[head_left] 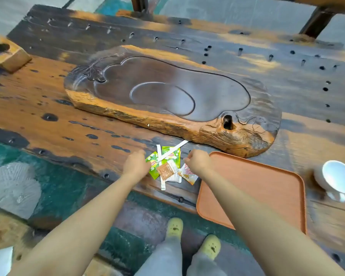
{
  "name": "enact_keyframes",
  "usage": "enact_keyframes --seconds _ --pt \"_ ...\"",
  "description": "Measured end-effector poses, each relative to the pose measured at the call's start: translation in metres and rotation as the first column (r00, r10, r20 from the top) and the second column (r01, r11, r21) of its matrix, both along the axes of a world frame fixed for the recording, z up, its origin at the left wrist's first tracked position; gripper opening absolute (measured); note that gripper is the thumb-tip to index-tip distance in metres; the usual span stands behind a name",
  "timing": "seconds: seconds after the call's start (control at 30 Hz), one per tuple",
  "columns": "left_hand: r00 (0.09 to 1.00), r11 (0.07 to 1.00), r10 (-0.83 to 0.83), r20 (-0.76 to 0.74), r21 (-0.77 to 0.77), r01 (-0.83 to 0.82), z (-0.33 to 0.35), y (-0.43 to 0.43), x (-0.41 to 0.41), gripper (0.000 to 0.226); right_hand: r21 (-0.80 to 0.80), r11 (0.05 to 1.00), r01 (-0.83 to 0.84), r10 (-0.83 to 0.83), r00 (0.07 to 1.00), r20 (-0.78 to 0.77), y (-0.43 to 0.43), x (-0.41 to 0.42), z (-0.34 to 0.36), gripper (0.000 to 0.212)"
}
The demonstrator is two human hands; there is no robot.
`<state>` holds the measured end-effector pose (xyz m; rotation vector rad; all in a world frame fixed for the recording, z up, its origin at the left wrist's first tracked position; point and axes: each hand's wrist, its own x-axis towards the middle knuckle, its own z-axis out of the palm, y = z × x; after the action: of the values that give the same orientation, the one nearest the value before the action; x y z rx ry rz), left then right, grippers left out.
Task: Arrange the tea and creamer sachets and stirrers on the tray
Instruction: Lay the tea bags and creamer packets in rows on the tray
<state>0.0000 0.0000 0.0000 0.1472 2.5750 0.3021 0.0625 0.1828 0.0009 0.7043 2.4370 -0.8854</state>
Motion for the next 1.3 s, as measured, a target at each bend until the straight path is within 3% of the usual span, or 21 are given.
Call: enact_keyframes --seconds 0.17,0.33,0.47,0.57,0.67,0.83,1.0,1.07,1.13,1.17,1.3 --pt "0.999 0.994 -0.027 -0.040 -0.108 0.022 -0.019 0.008 -0.001 0.058 0.074 0.989 0.128 -0.129 0.991 0.016 -0.025 -0.019 -0.022 0.035" --pt "0.994 0.993 0.111 0.015 0.037 -0.112 -0.036 0.007 -0.013 0.049 0.102 0.953 0.284 -0.286 0.958 -0.001 -0.046 -0.030 -0.037 0.051" --pt "0.985 0.984 0.131 0.109 0.105 -0.142 -0.038 0.005 -0.020 0.023 0.027 0.911 0.411 -0.412 0.911 0.015 -0.050 -0.035 -0.044 0.046" --pt "0.971 0.961 0.187 0.149 0.176 -0.212 -0.033 0.004 -0.022 0.018 -0.090 0.854 0.513 -0.510 0.858 0.052 -0.048 -0.033 -0.050 0.027" --pt "0.920 0.871 0.319 0.229 0.311 -0.379 -0.029 -0.005 -0.023 0.017 -0.185 0.816 0.548 -0.553 0.833 0.026 -0.041 -0.030 -0.048 0.012" --pt "0.881 0.779 0.403 0.249 0.411 -0.473 -0.015 -0.029 -0.028 0.017 -0.341 0.770 0.538 -0.583 0.811 -0.036 -0.023 -0.016 -0.031 0.020" --pt "0.879 0.728 0.441 0.183 0.499 -0.469 0.013 -0.033 -0.033 0.011 -0.372 0.756 0.539 -0.594 0.803 -0.043 -0.001 -0.002 -0.008 0.024" --pt "0.874 0.677 0.418 0.248 0.556 -0.482 0.024 -0.018 -0.027 0.012 -0.539 0.631 0.558 -0.664 0.748 -0.003 0.001 0.004 0.005 0.019" --pt "0.832 0.596 0.372 0.412 0.581 -0.554 0.028 0.004 -0.018 0.010 -0.720 0.433 0.542 -0.699 0.706 0.111 -0.004 0.009 0.017 0.017" --pt "0.789 0.540 0.344 0.509 0.580 -0.610 0.027 0.015 -0.012 0.011 -0.752 0.387 0.533 -0.695 0.705 0.142 -0.008 0.011 0.018 0.017" --pt "0.611 0.352 0.247 0.753 0.518 -0.780 0.021 0.057 0.009 0.013 -0.674 0.448 0.587 -0.765 0.642 0.051 -0.013 0.022 0.005 0.010"
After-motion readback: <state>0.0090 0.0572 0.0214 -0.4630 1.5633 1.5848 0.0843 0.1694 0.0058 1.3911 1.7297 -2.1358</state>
